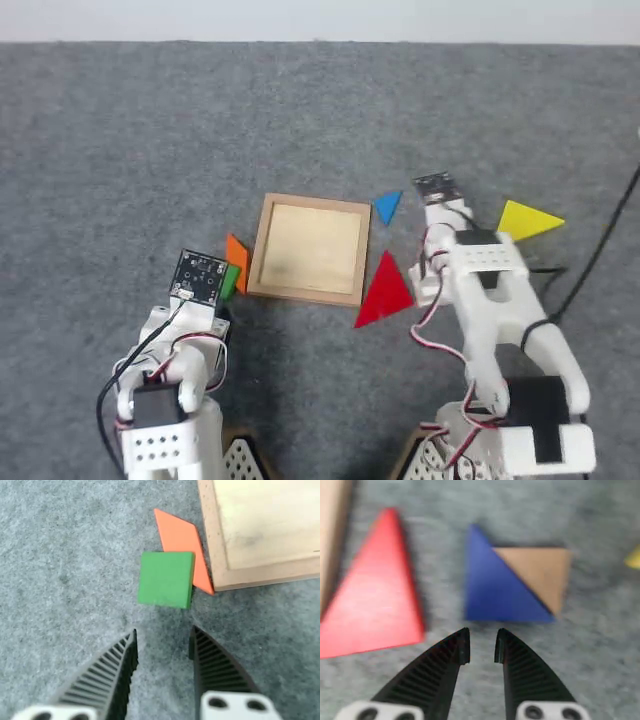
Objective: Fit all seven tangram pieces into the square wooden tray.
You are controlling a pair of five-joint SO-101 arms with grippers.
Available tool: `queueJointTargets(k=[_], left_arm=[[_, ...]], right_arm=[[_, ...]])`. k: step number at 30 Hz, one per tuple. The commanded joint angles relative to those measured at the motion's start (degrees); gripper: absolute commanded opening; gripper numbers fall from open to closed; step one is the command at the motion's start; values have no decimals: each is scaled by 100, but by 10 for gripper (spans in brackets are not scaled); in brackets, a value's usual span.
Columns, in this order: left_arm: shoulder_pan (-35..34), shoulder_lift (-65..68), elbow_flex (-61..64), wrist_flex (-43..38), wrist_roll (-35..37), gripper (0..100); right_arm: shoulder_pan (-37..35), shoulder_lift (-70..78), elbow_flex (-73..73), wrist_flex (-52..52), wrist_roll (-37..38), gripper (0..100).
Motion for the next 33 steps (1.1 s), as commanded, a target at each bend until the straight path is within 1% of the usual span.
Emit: queueJointTargets(k=[1, 5, 9, 10, 11, 12, 14, 18, 21, 23, 27, 30, 32, 33], left_arm=[[-35, -9, -40, 26, -53, 168], [-35, -9, -40, 26, -53, 168], [-35, -9, -40, 26, -53, 168], [-35, -9, -40, 26, -53, 168], [-35, -9, -40, 26, -53, 168], [-35, -9, -40, 26, -53, 168], [-35, -9, -40, 26, -53, 168], [-35, -9, -40, 26, -53, 168], [-35, -9, -40, 26, -53, 168], [-35, -9, -40, 26, -53, 168], [-35, -9, -40, 26, -53, 168], [-35, -9, -40, 26, -53, 168], [-35, -9, -40, 26, -53, 168], [-35, -9, -40, 26, -53, 168]], right_arm=[[163, -84, -404, 31, 35, 118], [312, -637, -554, 145, 176, 122], [831, -1218, -1415, 1086, 905, 124], [1059, -1253, -1697, 1279, 1020, 124], [1288, -1235, -1996, 1420, 941, 124], [1490, -1156, -2242, 1481, 668, 125], [1727, -813, -2549, 1464, -202, 147], [1780, 154, -3059, 1191, -1996, 262], [1780, 963, -3648, 1059, -2716, 362], [1736, 1552, -4105, 866, -3051, 399], [1587, 2791, -5292, 1015, -3965, 393], [1587, 3600, -6409, 1640, -4774, 319], [1552, 4048, -7323, 2097, -4958, 284], [1490, 4268, -7736, 2220, -4967, 287]])
